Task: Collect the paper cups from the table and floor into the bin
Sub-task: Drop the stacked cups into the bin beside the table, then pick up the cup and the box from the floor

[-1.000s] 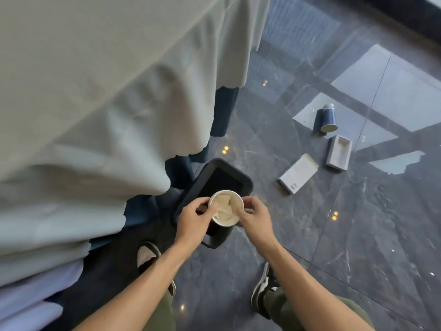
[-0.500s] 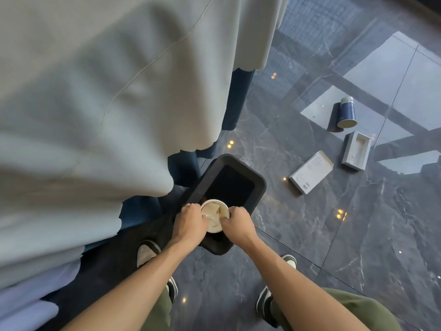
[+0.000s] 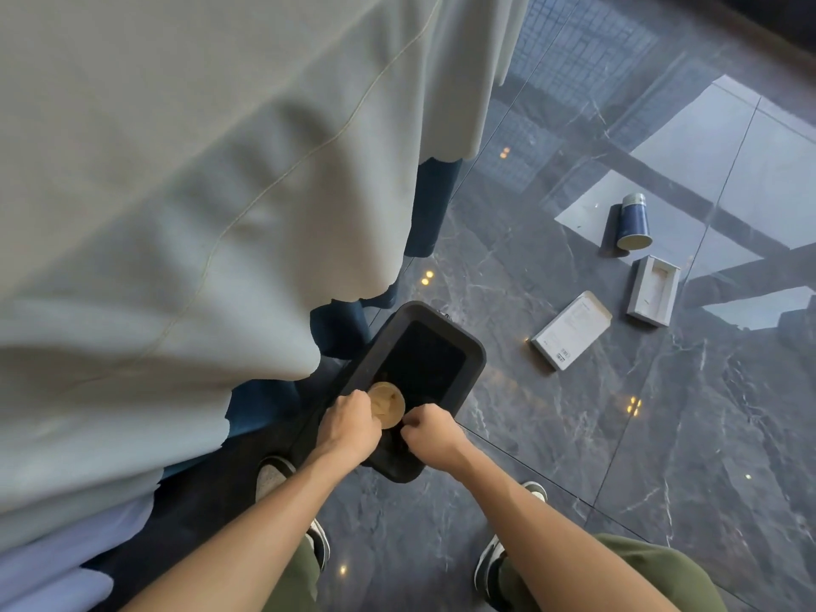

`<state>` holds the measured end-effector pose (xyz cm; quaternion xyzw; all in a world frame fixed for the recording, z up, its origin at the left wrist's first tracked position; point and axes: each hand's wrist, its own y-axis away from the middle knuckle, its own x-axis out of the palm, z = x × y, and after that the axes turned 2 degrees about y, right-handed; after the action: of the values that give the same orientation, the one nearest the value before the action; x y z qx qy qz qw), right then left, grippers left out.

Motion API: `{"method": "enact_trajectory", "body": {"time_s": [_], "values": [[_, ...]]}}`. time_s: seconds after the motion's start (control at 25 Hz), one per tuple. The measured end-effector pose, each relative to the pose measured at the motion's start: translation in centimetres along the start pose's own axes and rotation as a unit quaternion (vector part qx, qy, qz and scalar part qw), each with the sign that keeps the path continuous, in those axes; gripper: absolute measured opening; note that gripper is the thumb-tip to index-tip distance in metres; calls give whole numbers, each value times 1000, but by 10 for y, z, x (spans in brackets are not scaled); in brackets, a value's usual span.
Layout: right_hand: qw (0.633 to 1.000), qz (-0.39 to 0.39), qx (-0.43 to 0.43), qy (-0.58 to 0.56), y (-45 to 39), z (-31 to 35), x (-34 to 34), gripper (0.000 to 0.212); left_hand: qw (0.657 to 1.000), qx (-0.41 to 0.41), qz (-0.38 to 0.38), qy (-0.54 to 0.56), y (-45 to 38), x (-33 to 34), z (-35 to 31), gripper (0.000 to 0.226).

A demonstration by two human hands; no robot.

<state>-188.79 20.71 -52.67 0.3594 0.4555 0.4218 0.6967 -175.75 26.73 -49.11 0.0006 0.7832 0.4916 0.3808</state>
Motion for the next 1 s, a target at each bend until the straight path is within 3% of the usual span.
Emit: {"method": "enact_trajectory", "body": {"time_s": [0.2,0.4,0.68,1.0], "values": [[1000,-2,-28,-2,62,-8,-36,32,1000,11,25,6,37,-19,-13,22],[999,-29,-31,-29,168,-36,-112,36,996,80,38,28,118,-51,-78,42],[985,-106,-34,-134,339,-123,-273,42,990,133,8,36,260,-90,-248,56],[952,-201,-37,-228,428,-187,-413,50,972,229,-16,43,318,-106,-414,60]]}}
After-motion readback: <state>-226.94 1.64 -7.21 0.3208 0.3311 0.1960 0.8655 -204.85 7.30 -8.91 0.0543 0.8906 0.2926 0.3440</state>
